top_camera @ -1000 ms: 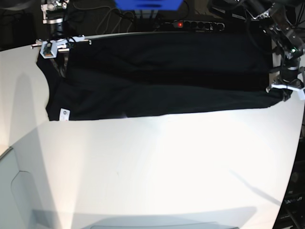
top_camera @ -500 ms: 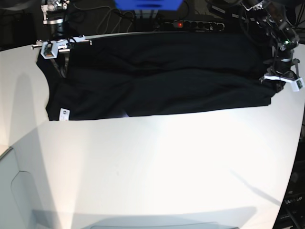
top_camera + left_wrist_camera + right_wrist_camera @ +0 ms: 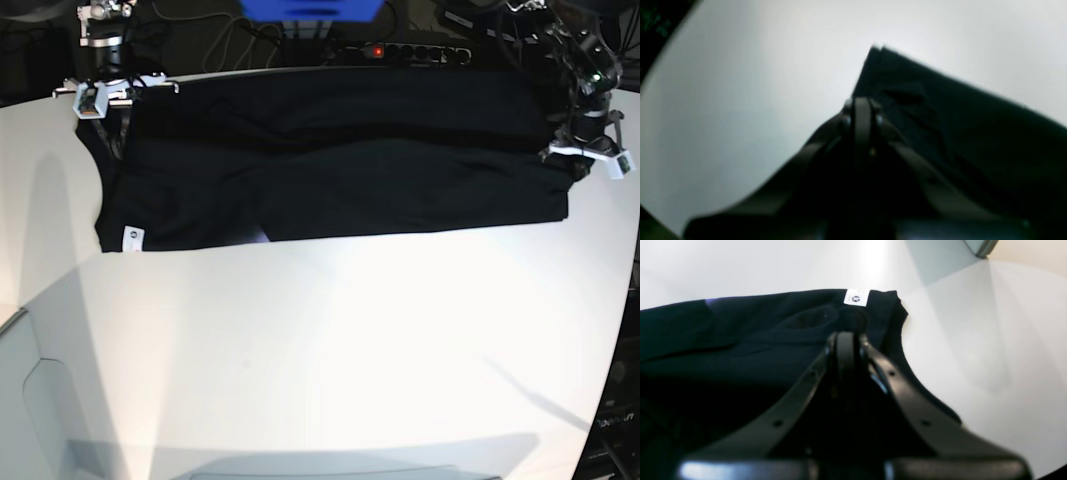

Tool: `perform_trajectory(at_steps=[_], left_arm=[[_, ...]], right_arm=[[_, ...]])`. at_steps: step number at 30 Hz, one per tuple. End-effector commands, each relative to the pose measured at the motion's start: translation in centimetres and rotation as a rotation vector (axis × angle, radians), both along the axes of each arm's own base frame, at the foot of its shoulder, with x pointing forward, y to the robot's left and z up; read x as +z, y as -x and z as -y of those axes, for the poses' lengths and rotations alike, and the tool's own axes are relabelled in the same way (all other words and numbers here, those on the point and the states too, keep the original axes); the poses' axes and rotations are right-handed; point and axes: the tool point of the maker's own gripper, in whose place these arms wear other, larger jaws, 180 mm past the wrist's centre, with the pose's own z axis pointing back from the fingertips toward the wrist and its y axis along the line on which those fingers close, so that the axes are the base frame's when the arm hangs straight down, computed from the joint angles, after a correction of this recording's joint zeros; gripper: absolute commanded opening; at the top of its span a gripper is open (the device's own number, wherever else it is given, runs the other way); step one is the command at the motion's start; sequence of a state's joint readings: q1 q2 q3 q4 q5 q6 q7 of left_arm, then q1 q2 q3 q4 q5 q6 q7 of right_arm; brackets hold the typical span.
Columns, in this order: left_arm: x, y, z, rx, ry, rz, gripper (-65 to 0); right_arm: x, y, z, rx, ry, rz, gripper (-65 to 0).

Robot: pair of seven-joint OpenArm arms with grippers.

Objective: Fold the T-shirt properly
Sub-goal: 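Hold the folded edge with both grippers and smooth it flat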

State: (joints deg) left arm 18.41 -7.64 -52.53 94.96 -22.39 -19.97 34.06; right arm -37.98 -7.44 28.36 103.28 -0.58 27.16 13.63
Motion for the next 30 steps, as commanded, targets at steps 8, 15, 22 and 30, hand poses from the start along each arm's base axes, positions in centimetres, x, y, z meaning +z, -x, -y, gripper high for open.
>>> perform_trajectory(at_steps=[8,15,22,30], left_arm=[[1.9,-0.1,-1.2,0.011,-0.046,0.041,-64.9],[-1.0,0.9,-0.7,0.036,0.022,-0.004,-64.7],[-2.6,1.5,-0.7,0.051,0.055,-0.033,-64.5],[-2.7,1.6,-0.8,0.051,0.057,-0.039,-62.2]], right_arm=[[-1.9,0.7,0.3,-0.025,-0.038,-0.025,-65.0],[-1.9,0.6,0.4,-0.022,-0.033,-0.026,-65.0],[-2.6,0.3,0.8,-0.017,-0.034,-0.038,-65.0],[-3.5,-0.6,1.1,-0.021,-0.045,-0.04,-63.0]])
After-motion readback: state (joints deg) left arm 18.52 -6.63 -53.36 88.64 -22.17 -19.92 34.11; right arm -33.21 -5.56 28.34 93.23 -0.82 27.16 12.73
